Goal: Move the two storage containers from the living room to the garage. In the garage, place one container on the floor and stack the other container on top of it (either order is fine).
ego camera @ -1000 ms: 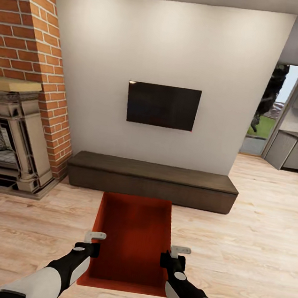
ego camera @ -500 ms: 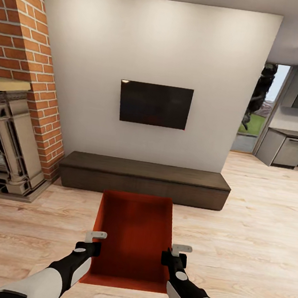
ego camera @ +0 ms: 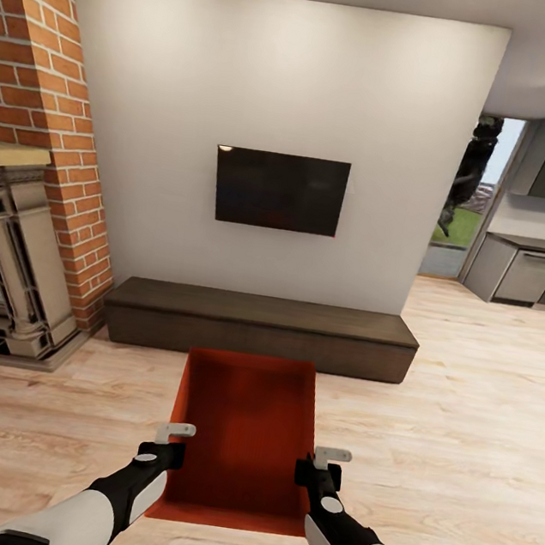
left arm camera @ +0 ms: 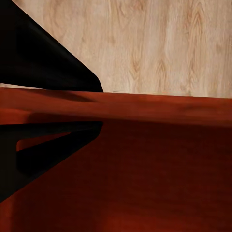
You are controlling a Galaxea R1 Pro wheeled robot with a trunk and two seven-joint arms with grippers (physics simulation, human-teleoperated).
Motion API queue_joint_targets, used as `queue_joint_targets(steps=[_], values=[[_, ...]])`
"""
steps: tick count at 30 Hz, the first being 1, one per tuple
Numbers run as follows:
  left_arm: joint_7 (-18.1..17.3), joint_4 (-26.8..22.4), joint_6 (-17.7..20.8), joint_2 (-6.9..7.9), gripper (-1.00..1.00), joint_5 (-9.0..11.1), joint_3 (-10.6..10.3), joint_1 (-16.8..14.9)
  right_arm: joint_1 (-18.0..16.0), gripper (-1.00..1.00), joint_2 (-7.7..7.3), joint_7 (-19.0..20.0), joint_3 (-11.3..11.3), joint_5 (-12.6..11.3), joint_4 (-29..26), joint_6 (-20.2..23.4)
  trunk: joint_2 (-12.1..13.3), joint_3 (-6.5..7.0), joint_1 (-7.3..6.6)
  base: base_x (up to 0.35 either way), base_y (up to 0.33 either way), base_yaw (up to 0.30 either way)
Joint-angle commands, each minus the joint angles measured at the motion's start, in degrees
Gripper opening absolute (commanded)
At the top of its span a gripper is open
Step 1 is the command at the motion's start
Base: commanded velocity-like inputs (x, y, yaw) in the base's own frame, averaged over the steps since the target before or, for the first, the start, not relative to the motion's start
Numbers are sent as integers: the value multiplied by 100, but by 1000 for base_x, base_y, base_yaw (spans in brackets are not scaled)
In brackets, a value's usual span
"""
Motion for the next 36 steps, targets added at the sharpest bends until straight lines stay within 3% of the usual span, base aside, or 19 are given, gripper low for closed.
queue_joint_targets(steps=[1,22,36], values=[[57,-29,7,134,-100,-43,243,-5,-7,-100,-37,-30,-263,-255,16,-41,-9,-9,2,0,0,-220],[65,-32,22,130,-100,-43,252,-5,-7,-100,-37,-22,-264,-264,16,-41,-9,-9,2,5,0,-271],[65,-32,28,123,-100,-43,252,-5,-8,-100,-45,-14,-258,-244,7,-47,-9,-9,2,299,0,-134]])
